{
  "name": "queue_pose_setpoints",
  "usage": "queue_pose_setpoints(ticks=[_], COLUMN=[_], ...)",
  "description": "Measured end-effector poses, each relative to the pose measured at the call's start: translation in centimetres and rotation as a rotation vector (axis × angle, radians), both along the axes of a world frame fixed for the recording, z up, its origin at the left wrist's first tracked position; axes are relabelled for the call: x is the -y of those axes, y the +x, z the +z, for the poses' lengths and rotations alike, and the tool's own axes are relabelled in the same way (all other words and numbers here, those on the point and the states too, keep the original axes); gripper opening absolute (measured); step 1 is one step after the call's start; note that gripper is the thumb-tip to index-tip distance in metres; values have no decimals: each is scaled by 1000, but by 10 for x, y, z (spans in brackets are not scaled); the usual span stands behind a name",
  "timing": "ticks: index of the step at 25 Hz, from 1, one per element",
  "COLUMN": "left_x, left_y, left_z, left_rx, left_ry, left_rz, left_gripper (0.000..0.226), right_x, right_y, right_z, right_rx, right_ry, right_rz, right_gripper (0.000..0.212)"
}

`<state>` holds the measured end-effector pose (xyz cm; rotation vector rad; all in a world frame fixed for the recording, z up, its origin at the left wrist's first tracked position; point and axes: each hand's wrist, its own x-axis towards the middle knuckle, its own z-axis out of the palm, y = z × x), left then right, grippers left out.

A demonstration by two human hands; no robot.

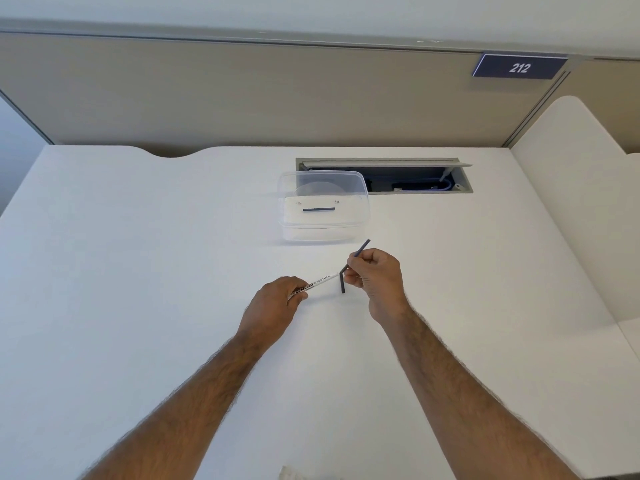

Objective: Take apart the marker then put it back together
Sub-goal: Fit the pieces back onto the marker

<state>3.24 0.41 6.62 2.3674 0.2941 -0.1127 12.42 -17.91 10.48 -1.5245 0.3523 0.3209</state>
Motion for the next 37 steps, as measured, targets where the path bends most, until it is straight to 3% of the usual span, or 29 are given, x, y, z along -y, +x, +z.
queue_pose_setpoints(ticks=[18, 30, 34, 37], left_x=[0, 5, 5, 4], left_y=[8, 12, 13, 12], left_z=[2, 9, 11, 12], left_rx=[36, 77, 70, 73], left_ry=[-79, -265, -281, -299], left_rz=[34, 166, 186, 197], left_gripper=[5, 14, 15, 16], right_x=[-1, -6, -2, 3], right_y=[2, 1, 3, 5], right_z=[6, 5, -8, -30], right_rx=[-6, 33, 27, 48], right_ry=[105, 141, -24, -372], right_rz=[135, 332, 261, 224], right_gripper=[1, 21, 13, 11])
